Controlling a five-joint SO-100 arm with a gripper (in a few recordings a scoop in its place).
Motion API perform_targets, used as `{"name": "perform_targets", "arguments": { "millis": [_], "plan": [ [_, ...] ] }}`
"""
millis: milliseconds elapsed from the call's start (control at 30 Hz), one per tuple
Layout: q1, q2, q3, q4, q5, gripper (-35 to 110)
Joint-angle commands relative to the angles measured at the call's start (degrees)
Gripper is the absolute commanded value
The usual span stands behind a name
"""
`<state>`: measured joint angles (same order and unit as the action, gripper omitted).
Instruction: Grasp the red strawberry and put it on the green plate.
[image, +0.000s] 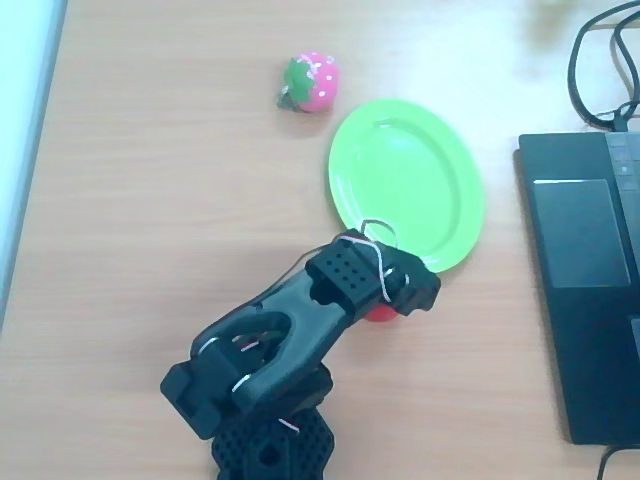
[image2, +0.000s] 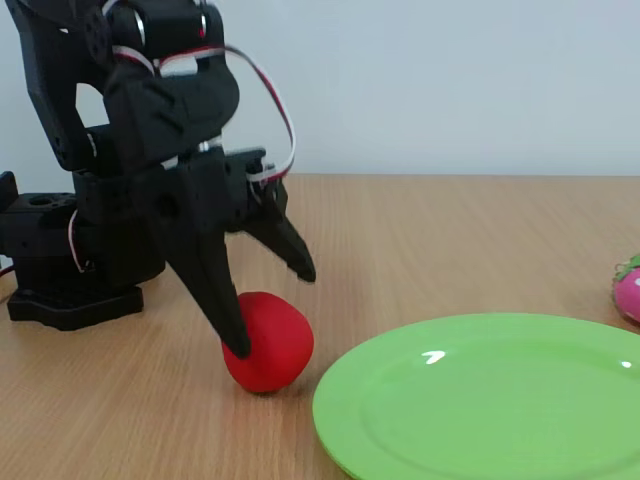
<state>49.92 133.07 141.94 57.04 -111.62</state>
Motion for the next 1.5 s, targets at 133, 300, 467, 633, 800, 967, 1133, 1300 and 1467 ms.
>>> {"name": "perform_targets", "arguments": {
  "millis": [133,300,467,633,800,967,1133,1300,1467],
  "plan": [
    [0.7,1.2,5.8,-5.3,-1.4,50],
    [1.0,1.2,8.6,-8.4,-1.3,45],
    [1.0,1.3,11.5,-12.6,0.4,42],
    [1.0,1.7,13.1,-14.9,2.5,33],
    [-0.2,1.9,13.3,-15.5,6.7,24],
    [-1.8,3.4,13.4,-15.5,11.0,20],
    [-4.9,8.0,13.9,-14.4,17.8,22],
    [-12.6,16.2,8.7,-3.8,29.5,20],
    [-19.3,7.6,-9.8,13.0,46.1,21]
  ]
}}
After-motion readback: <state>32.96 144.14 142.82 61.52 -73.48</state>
